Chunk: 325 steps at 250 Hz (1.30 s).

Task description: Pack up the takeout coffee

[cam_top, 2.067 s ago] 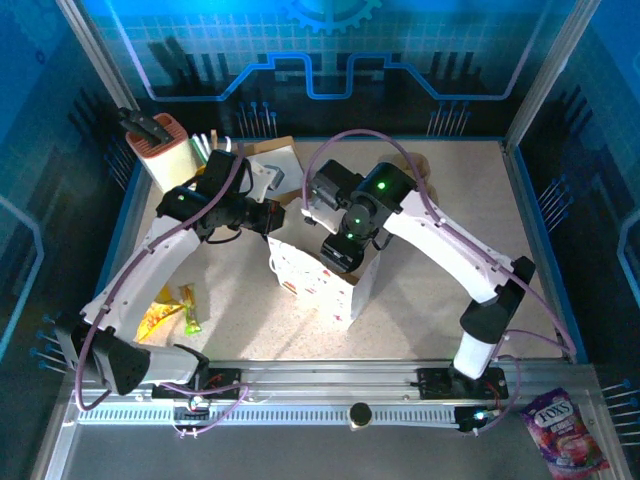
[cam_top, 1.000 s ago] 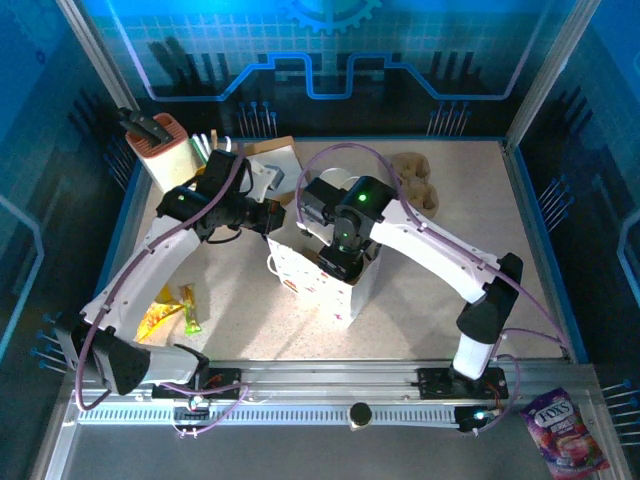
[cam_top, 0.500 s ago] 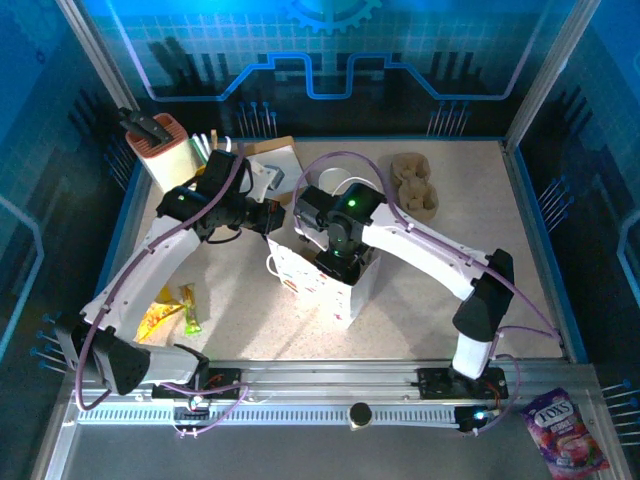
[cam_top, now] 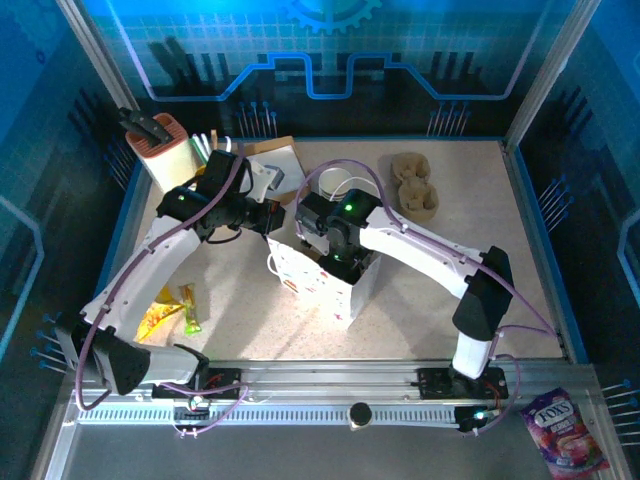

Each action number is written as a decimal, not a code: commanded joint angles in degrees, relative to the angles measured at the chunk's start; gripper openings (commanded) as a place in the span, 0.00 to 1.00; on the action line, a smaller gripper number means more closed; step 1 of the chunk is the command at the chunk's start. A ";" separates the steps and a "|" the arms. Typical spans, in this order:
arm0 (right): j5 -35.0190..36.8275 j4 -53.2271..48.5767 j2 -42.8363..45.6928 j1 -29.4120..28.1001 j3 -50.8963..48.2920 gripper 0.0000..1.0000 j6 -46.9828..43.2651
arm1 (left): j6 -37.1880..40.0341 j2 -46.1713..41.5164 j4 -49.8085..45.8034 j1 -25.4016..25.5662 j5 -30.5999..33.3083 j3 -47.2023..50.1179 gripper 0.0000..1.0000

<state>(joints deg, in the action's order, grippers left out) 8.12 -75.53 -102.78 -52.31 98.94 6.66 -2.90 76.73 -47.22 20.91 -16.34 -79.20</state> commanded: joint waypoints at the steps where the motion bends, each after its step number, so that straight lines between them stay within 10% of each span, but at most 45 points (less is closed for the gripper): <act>1: -1.56 1.52 0.19 0.90 -1.01 0.45 0.22 | 0.46 -0.22 1.35 0.35 -1.17 1.01 0.00; 325: -3.22 1.40 0.87 1.82 -1.38 0.43 -0.67 | 0.60 -0.23 1.35 0.32 -1.15 1.22 0.00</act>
<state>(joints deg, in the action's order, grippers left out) 6.37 -72.38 -102.78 -51.20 96.01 6.52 -2.90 76.73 -46.63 20.91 -16.34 -78.89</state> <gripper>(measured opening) 0.664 0.063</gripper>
